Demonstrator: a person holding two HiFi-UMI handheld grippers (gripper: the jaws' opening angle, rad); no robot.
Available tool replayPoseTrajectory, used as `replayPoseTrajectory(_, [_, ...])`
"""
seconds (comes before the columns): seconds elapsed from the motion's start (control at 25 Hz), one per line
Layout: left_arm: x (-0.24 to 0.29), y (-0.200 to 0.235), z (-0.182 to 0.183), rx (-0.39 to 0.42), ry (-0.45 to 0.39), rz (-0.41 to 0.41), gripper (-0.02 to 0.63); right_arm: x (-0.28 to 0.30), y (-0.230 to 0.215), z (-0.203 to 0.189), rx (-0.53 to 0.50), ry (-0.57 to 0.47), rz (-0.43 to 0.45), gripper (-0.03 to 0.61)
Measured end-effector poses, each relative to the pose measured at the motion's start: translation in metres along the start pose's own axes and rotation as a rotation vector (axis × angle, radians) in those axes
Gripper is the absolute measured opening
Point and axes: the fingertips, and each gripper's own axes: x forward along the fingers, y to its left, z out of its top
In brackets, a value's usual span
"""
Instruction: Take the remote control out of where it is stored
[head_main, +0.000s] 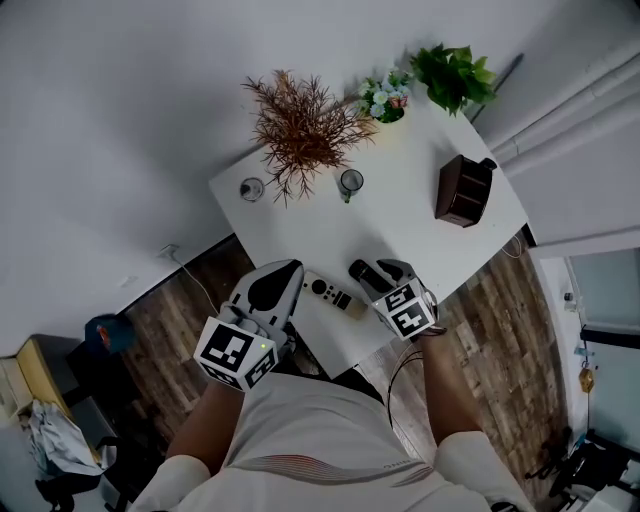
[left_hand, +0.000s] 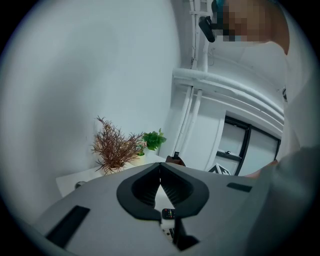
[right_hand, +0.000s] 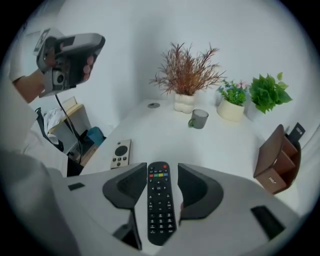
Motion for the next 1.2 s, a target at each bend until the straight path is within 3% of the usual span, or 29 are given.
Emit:
replayPoseTrajectory(0.16, [0.004, -0.021, 0.009, 0.03, -0.012, -0.03, 0.008, -0.048, -0.006, 0.026, 0.076, -0.182, -0.041, 0.187])
replayPoseTrajectory(0.32, [0.009, -0.044, 0.02, 0.069, -0.023, -0.062, 0.008, -0.102, -0.014, 0.043, 0.153, -0.358, -0.123, 0.132])
replayPoseTrajectory(0.52, [0.018, -0.076, 0.034, 0.127, -0.046, -0.122, 0.008, -0.168, -0.016, 0.043, 0.217, -0.532, -0.239, 0.051])
replayPoseTrajectory(0.64, [0.024, -0.098, 0.044, 0.161, -0.061, -0.165, 0.008, -0.212, -0.022, 0.039, 0.251, -0.632, -0.324, 0.038])
replayPoseTrajectory(0.8, [0.033, -0.12, 0.06, 0.217, -0.073, -0.216, 0.008, -0.261, -0.031, 0.031, 0.315, -0.75, -0.423, 0.029])
replayPoseTrajectory(1.04, [0.037, -0.161, 0.07, 0.231, -0.095, -0.312, 0.008, -0.332, -0.038, 0.017, 0.38, -0.909, -0.552, 0.021])
replayPoseTrajectory(1.2, [0.038, -0.182, 0.071, 0.234, -0.1, -0.362, 0.008, -0.358, -0.043, 0.01, 0.387, -0.941, -0.617, 0.021])
